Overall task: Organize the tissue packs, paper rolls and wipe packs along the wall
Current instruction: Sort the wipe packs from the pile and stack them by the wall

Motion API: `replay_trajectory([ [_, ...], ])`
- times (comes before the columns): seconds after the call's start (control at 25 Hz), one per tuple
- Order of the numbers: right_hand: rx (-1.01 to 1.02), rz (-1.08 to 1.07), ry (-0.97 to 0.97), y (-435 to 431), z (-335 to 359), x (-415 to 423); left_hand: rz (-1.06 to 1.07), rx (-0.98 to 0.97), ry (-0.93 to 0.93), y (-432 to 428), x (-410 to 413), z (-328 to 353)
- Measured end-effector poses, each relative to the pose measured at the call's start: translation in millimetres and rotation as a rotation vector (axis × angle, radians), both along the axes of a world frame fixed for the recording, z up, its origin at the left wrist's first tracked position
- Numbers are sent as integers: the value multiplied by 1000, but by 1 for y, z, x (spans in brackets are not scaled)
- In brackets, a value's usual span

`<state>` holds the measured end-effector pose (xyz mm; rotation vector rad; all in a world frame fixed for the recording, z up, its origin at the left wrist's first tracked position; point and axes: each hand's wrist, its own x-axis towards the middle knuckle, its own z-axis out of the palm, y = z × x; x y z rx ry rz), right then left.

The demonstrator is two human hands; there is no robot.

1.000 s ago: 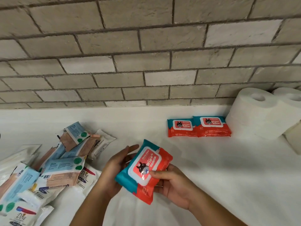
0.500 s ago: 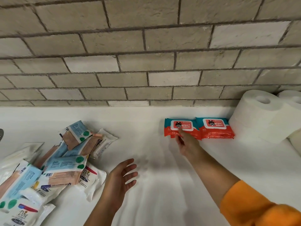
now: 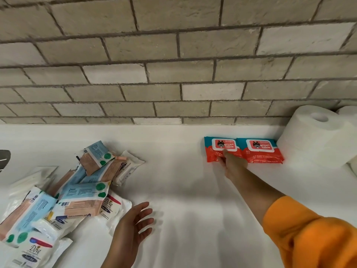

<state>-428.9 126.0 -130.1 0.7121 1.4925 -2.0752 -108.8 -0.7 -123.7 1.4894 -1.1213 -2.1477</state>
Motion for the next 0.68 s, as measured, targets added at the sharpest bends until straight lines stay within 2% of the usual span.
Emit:
replay_trajectory([
  [0.12,-26,52,5,6,-4,4,-29,-35,4,-2,3,7],
  [0.36,-10,395,-61,13,1,70,-107,-143,32,-15,22,7],
  [0.68,225,713,105,-11,12,206,-175,-164,69,-44,75,13],
])
